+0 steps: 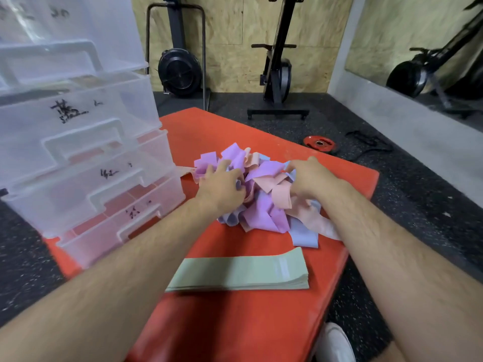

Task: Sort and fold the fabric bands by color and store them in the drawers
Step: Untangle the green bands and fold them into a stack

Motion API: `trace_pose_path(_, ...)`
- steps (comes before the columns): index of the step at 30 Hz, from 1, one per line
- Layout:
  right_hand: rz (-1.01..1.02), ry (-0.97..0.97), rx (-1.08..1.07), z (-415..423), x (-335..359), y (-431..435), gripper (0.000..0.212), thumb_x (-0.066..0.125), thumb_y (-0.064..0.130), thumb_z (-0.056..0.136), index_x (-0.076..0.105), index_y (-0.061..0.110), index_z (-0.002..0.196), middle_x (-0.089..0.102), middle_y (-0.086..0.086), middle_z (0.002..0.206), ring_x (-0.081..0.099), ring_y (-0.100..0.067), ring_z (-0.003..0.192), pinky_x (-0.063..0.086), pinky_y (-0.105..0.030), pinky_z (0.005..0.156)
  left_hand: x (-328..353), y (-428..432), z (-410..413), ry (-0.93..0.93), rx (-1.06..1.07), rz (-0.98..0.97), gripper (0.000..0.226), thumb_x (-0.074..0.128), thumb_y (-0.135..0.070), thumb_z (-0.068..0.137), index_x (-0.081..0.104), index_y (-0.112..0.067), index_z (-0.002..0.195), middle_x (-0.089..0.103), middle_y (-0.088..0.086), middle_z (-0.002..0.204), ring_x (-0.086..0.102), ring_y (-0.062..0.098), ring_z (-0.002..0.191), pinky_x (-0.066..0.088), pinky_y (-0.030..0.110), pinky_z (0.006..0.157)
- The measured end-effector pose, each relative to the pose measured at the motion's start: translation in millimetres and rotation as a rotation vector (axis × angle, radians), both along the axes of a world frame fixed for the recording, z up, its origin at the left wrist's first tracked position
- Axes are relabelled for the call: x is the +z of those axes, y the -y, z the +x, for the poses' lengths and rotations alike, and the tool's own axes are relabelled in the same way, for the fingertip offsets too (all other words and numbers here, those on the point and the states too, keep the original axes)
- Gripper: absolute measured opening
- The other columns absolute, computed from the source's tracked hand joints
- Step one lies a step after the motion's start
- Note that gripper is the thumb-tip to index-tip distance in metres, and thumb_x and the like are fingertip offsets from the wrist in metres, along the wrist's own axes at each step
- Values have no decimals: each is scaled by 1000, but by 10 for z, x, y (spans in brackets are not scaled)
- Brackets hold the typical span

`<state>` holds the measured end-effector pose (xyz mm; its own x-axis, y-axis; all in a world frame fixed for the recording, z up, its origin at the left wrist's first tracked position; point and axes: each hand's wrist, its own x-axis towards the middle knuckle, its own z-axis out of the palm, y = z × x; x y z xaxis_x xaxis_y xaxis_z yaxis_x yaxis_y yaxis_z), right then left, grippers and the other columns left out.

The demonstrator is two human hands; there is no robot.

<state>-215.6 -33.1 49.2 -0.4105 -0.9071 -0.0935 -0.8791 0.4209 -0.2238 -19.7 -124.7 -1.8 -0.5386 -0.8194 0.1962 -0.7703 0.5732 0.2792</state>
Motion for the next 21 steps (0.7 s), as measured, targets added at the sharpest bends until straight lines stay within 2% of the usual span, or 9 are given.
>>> trace_pose_path(3, -36, 101, -18, 83, 98, -46, 54, 69, 7, 75, 54, 16, 127, 63, -13, 115, 65, -30, 96, 57, -39, 81, 100, -148, 136, 18, 51, -63, 35, 53, -44, 84, 61, -31, 115, 34, 8, 145, 31, 41, 134, 33, 53, 107)
trace_pose_path(5, -94, 333, 20, 164, 76, -90, 57, 72, 5, 72, 55, 18, 125, 67, -9, 110, 67, -26, 98, 57, -38, 82, 145, -269, 227, -20, -24, -126, 36, 53, -45, 82, 65, -24, 108, 44, 10, 131, 42, 38, 121, 41, 48, 97)
trace_pose_path(8, -223, 700, 122, 232, 35, -160, 60, 57, -12, 81, 52, 18, 133, 61, -3, 128, 63, -16, 111, 56, -28, 87, 132, -380, 351, -63, -177, -184, 44, 44, -48, 76, 68, -16, 95, 56, 10, 105, 52, 38, 104, 48, 45, 82)
trace_pose_path(10, -293, 646, 160, 237, 69, -240, 58, 45, -14, 84, 55, 19, 131, 57, 3, 131, 61, -10, 112, 53, -18, 83, 137, -518, 410, -64, -243, -164, 35, 49, -42, 79, 66, -16, 93, 57, 9, 100, 54, 36, 102, 47, 44, 83)
trace_pose_path(12, -328, 459, 181, 209, 101, -347, 49, 44, -7, 85, 62, 22, 120, 63, 4, 124, 63, -14, 109, 53, -27, 88, 130, -665, 442, -87, -274, -100, 26, 54, -37, 81, 63, -17, 95, 56, 6, 98, 55, 31, 97, 48, 43, 82)
trace_pose_path(15, -132, 288, 195, 161, 140, -601, 25, 56, 5, 86, 68, 21, 101, 72, 1, 101, 68, -21, 98, 53, -33, 77, 114, -904, 475, -102, -385, 49, 20, 58, -39, 84, 61, -22, 93, 56, -4, 95, 56, 17, 88, 50, 37, 80)
trace_pose_path(17, 50, 309, 181, 159, 111, -807, 15, 62, 14, 87, 69, 17, 99, 74, -4, 96, 73, -20, 89, 60, -39, 76, 78, -1066, 494, -97, -501, 88, 20, 62, -41, 85, 65, -24, 96, 57, -9, 98, 52, 8, 88, 46, 29, 83)
trace_pose_path(19, 148, 364, 163, 163, 53, -993, 14, 64, 21, 90, 68, 14, 102, 74, -6, 100, 75, -16, 82, 61, -35, 71, 15, -1208, 511, -67, -565, 94, 22, 66, -36, 88, 68, -23, 105, 56, -12, 104, 47, 2, 90, 40, 21, 84)
trace_pose_path(21, 210, 415, 140, 178, -33, -1140, 23, 67, 30, 92, 65, 12, 106, 72, -8, 102, 76, -18, 81, 59, -31, 65, -51, -1307, 512, -20, -574, 88, 25, 63, -39, 89, 67, -27, 109, 55, -12, 105, 49, 3, 94, 43, 25, 89)
